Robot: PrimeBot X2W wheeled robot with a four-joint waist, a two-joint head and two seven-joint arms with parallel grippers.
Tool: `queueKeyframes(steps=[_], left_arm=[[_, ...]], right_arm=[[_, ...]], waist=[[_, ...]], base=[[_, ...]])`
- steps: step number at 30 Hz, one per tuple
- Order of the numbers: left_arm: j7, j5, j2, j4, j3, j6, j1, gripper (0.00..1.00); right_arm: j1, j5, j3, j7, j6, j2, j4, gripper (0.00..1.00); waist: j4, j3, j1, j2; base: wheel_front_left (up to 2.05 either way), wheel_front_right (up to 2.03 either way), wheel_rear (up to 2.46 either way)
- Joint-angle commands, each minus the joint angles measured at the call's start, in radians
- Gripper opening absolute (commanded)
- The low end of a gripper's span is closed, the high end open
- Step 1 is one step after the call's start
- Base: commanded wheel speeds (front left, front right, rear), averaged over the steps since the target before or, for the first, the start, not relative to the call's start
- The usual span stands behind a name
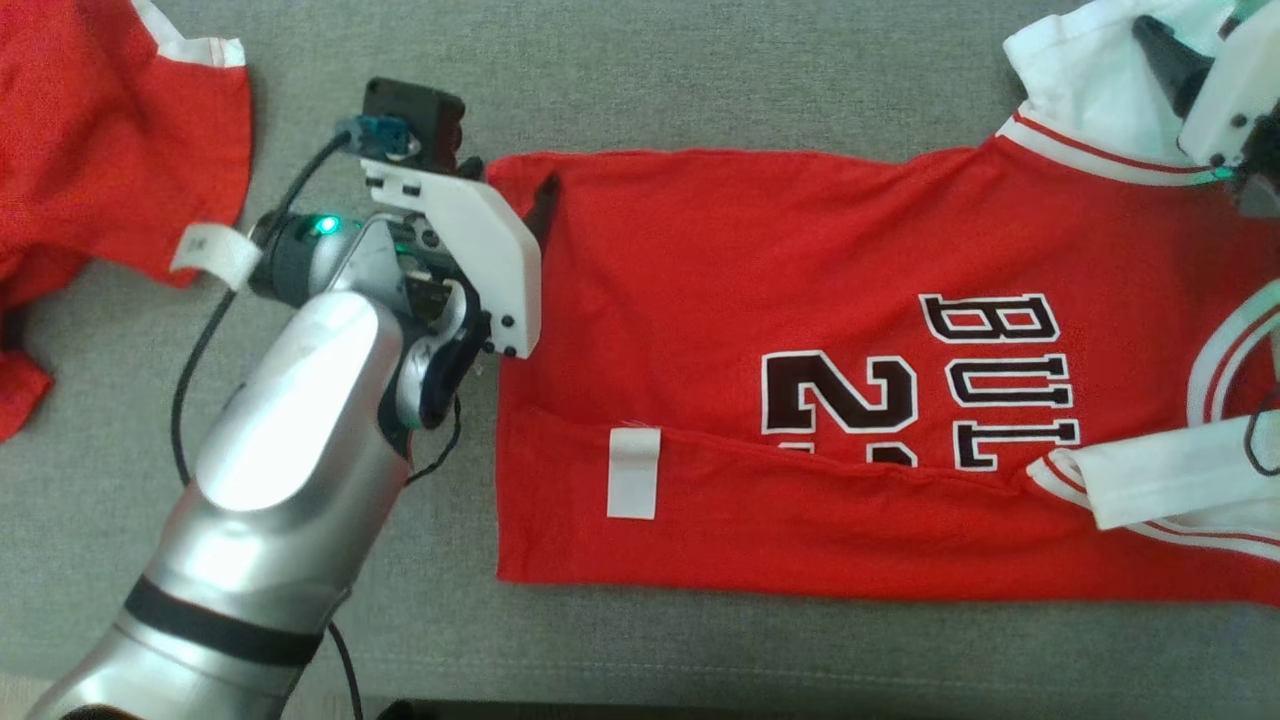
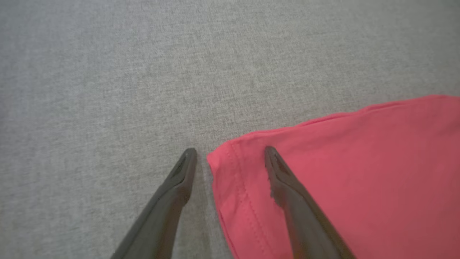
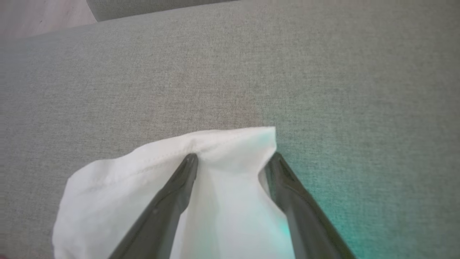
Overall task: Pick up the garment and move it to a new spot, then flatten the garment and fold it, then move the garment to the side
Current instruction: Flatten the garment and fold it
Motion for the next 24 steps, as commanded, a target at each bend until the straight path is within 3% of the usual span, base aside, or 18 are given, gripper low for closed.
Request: queueKeyframes(steps=[1, 4, 5, 6, 7, 8, 14, 24], left_arm=[[0.012, -0.011, 0.031, -0.021, 0.036, 0.0, -0.042, 1.0], [0.026, -0.023, 0.029, -0.011, 0.032, -0.013, -0.049, 1.0], [0.03, -0.025, 0.028, -0.007, 0.028, -0.02, -0.05, 0.94], [0.031, -0.029, 0.025, -0.003, 0.024, -0.026, -0.051, 0.47], [0.033, -0.033, 0.022, 0.001, 0.021, -0.032, -0.051, 0.08], [0.036, -0.034, 0.021, 0.005, 0.014, -0.038, -0.051, 0.0], [0.027, -0.05, 0.02, 0.011, 0.01, -0.062, -0.055, 0.0], [-0.034, -0.076, 0.054, -0.058, 0.065, -0.043, -0.025, 0.0]], right_arm=[[-0.032, 0.013, 0.017, -0.004, 0.007, -0.001, -0.029, 1.0], [-0.039, 0.024, 0.03, -0.001, 0.007, 0.002, -0.022, 1.0], [-0.039, 0.028, 0.035, 0.002, 0.007, 0.003, -0.018, 1.0], [-0.038, 0.032, 0.043, 0.004, 0.007, 0.003, -0.015, 0.97], [-0.037, 0.038, 0.049, 0.003, 0.007, 0.003, -0.012, 0.28], [-0.036, 0.046, 0.055, 0.0, 0.007, 0.003, -0.01, 0.0], [-0.047, 0.1, 0.071, -0.097, 0.007, -0.016, -0.017, 0.0], [-0.019, 0.255, 0.104, -0.171, 0.007, -0.074, -0.085, 0.0]], waist=[[-0.002, 0.002, 0.0, 0.0], [-0.003, 0.003, 0.0, 0.0], [-0.002, 0.002, 0.0, 0.0], [-0.002, 0.001, 0.0, 0.0], [-0.002, -0.001, 0.0, 0.0], [-0.001, -0.003, 0.0, 0.0], [-0.004, -0.012, 0.0, 0.0], [-0.025, -0.037, 0.0, 0.0]], base=[[0.0, 0.0, 0.0], [0.0, 0.0, 0.0], [0.0, 0.0, 0.0], [0.0, 0.0, 0.0], [0.0, 0.0, 0.0], [0.0, 0.0, 0.0], [0.0, 0.0, 0.0], [0.0, 0.0, 0.0]])
